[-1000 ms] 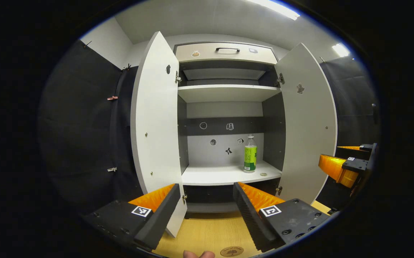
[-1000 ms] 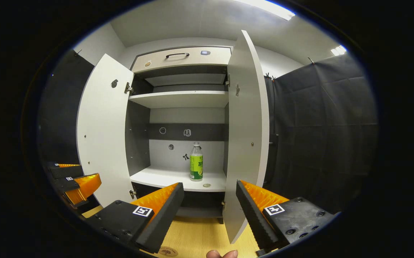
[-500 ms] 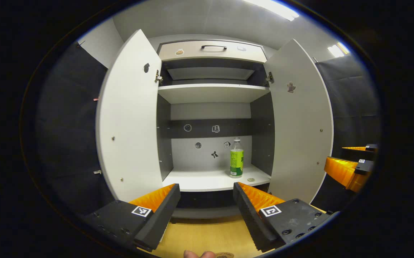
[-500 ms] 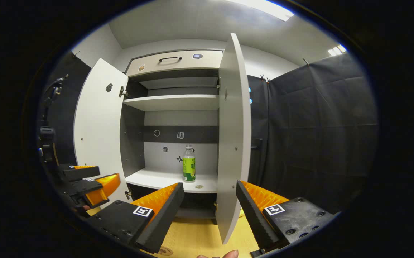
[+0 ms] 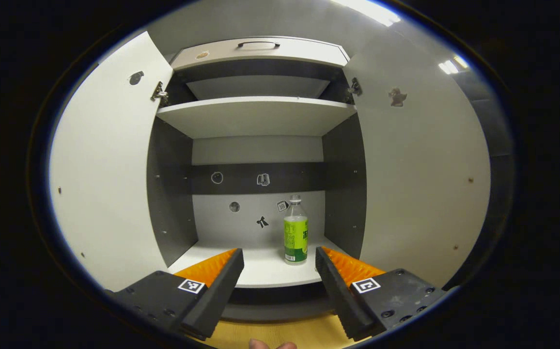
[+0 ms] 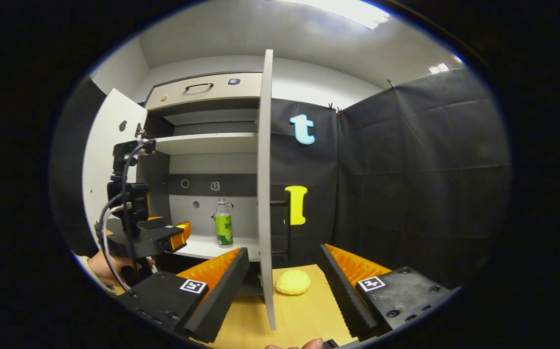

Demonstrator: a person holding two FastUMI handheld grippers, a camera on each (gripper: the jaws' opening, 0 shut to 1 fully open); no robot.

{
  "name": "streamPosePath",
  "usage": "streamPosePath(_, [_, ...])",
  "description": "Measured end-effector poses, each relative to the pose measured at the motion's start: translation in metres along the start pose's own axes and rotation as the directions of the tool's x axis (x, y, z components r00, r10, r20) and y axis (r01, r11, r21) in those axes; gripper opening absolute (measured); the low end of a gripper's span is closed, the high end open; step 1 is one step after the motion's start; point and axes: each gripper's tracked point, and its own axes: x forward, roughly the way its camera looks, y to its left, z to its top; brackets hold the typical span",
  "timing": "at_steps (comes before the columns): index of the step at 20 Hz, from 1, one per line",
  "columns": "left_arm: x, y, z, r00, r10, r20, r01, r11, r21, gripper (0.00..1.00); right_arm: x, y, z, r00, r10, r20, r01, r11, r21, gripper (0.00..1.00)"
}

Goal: Grasp the bottle in the cabinet with the left hand and place it on the coaster, then close the right door with the right hand and the left door with the left hand.

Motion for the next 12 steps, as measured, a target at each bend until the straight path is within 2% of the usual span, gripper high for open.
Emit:
streamPosePath(2, [0.034, -0.005, -0.001, 1.0, 0.001, -0.008, -0.001, 1.0, -0.011, 0.92, 0.001, -0.017, 0.002, 1.0, -0.025, 0.002, 0.025, 1.0, -0.004, 0.97])
streamPosePath(7, [0.112, -0.021, -0.013, 0.998, -0.011, -0.055, 0.01, 1.0, -0.018, 0.95, 0.011, -0.055, 0.006, 0.996, -0.086, 0.021, 0.087, 0.995, -0.051, 0.97])
streamPosePath(12, [0.168, -0.028, -0.029, 0.997, 0.01, -0.071, -0.009, 1.0, 0.018, 0.94, 0.018, -0.076, 0.006, 0.994, -0.102, 0.03, 0.104, 0.99, -0.096, 0.97])
